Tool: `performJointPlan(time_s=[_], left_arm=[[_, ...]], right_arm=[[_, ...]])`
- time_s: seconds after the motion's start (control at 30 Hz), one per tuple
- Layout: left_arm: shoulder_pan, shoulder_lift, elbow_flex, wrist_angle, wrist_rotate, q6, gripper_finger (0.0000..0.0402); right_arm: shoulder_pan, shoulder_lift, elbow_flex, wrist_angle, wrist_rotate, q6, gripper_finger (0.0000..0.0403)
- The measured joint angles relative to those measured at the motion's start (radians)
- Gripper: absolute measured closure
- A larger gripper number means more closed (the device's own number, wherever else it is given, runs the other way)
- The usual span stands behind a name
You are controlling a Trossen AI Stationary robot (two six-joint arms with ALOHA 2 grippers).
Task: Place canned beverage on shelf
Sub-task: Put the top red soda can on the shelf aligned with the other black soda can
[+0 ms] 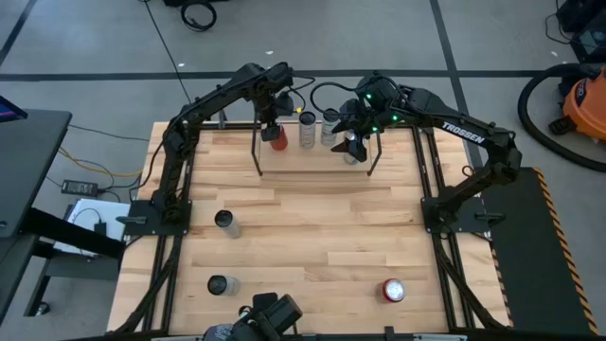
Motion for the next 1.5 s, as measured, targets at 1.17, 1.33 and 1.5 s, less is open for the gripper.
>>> performJointPlan(time_s=[1.17, 1.33, 1.5], left_arm=[[-0.002, 0.003, -0.003, 0.055, -0.057, 0.005, 0.0070], [-0.002, 0.003, -0.003, 0.054, -0.054, 0.005, 0.0070], [-0.002, 0.003, -0.003, 0.052, -0.042, -0.015, 0.0070]], right_arm=[[0.000, 0.000, 0.000, -0.001, 0.000, 0.000, 0.0091], [0.000, 0.000, 0.000, -0.001, 0.000, 0.001, 0.0091], [0.000, 0.000, 0.000, -0.001, 0.000, 0.001, 0.0091]])
